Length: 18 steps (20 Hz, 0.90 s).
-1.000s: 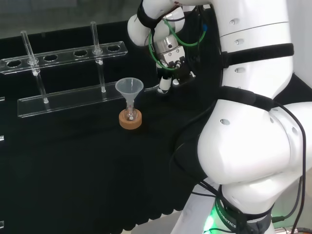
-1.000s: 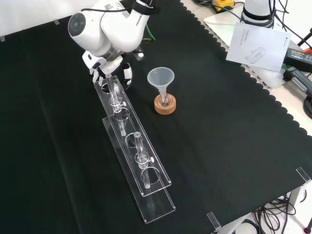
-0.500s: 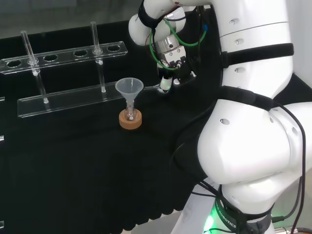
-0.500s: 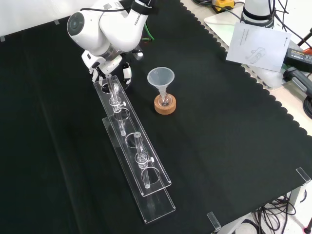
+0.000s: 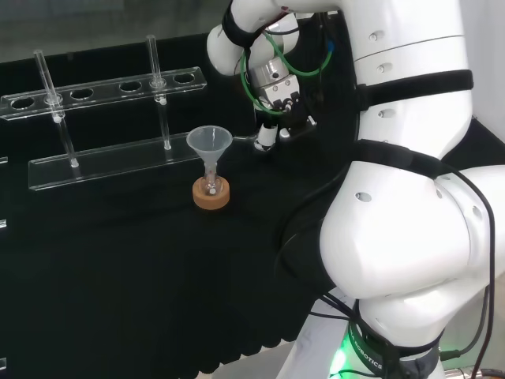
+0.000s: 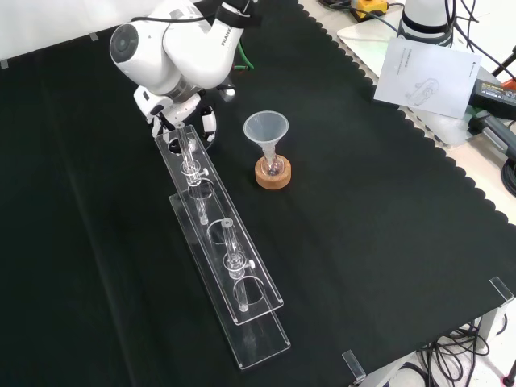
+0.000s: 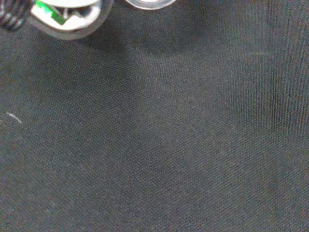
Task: Pick up the weighing funnel.
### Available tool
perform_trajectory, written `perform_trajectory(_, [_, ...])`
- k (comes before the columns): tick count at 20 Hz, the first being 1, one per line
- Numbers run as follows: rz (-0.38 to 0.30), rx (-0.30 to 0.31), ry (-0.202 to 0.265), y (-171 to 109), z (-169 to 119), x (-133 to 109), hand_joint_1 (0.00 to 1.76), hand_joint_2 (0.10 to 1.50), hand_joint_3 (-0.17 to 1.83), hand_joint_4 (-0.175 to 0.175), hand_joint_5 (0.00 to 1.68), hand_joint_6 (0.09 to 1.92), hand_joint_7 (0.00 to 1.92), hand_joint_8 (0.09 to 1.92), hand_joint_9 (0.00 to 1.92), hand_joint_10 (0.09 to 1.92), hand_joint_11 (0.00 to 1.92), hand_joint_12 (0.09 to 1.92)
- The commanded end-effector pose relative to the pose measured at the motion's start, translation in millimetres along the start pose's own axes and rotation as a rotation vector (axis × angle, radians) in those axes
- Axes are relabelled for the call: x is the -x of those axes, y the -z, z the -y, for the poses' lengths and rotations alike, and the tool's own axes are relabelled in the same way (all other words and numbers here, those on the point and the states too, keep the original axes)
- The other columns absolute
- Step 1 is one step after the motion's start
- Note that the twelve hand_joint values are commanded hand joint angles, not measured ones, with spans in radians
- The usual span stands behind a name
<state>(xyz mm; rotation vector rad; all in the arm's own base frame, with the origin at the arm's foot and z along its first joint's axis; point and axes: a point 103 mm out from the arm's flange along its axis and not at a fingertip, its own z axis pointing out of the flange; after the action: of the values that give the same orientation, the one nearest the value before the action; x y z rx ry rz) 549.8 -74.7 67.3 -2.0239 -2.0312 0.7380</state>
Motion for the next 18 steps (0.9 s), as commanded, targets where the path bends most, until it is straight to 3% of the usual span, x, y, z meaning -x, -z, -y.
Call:
perform_trajectory(1, [-0.03, 0.067, -0.013, 10, 10, 10, 1.11, 0.63, 0.73, 0.175, 1.23, 0.77, 0.61, 0.63, 0.89, 0.45, 0.65, 1.2])
perform_trajectory(7, [-0.028, 0.087, -0.012, 27, 25, 21, 1.11, 0.64, 0.73, 0.175, 1.23, 0.79, 0.63, 0.64, 0.93, 0.42, 0.73, 1.15])
perform_trajectory(18, [0.012, 0.097, -0.056, 60, 65, 33, 1.12, 0.64, 0.72, 0.175, 1.23, 0.78, 0.65, 0.65, 0.96, 0.4, 0.77, 1.11])
